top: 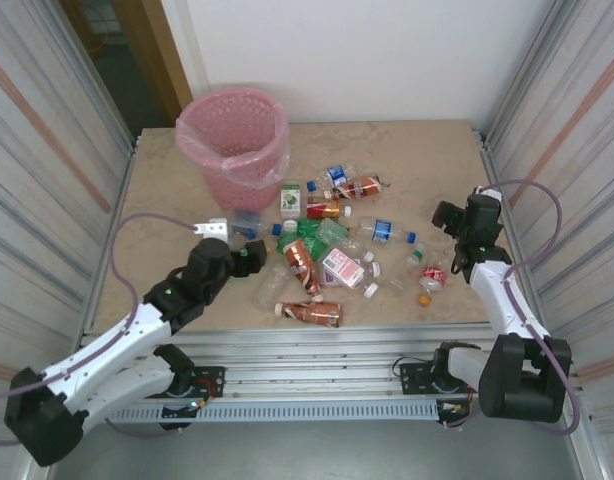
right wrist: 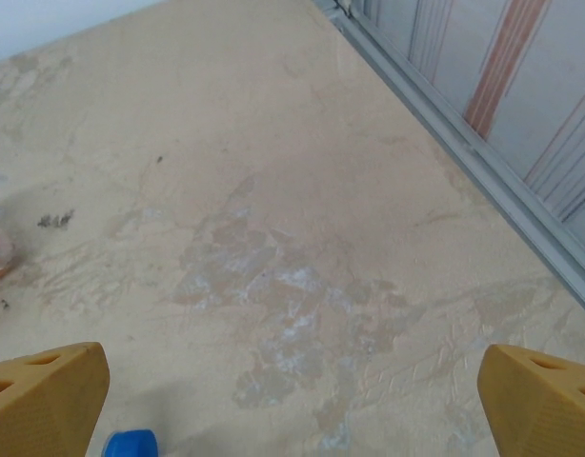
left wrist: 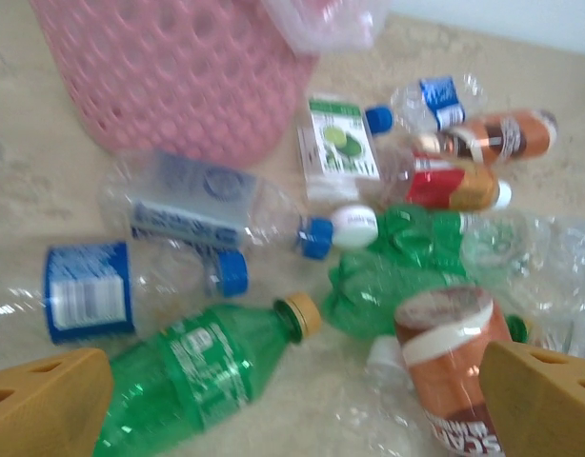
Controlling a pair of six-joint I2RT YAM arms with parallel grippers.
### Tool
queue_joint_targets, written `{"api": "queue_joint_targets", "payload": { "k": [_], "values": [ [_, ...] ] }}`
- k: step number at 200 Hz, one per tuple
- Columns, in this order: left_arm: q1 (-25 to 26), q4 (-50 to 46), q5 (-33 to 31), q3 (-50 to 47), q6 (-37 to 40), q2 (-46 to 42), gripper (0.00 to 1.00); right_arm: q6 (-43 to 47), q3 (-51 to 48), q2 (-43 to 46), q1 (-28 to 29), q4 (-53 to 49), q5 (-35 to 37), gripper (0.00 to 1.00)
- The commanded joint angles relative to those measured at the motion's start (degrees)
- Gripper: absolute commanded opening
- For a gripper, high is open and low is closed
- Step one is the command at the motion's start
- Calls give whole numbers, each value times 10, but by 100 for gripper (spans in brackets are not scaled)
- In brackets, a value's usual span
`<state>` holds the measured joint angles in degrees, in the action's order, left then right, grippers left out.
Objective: Put the plastic bottles in the bin
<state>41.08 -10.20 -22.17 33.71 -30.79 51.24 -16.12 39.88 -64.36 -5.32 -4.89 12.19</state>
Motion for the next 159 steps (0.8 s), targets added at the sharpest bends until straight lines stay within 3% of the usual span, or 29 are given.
{"api": "queue_joint_targets", "payload": {
  "k": [1, 30, 82, 159],
  "values": [
    [46, -29, -62, 49, -71, 55, 99, -23, 29, 6, 3, -66, 0, 98],
    [84, -44, -67, 111, -86, 143, 99, -27, 58, -2, 26, -125, 14, 98],
    [88, -19, -8, 170, -121, 245, 99, -21, 71, -5, 65, -160, 31, 98],
    [86, -20, 20, 213, -182, 326, 96, -15, 70, -11, 69, -150, 5, 98]
  ]
}}
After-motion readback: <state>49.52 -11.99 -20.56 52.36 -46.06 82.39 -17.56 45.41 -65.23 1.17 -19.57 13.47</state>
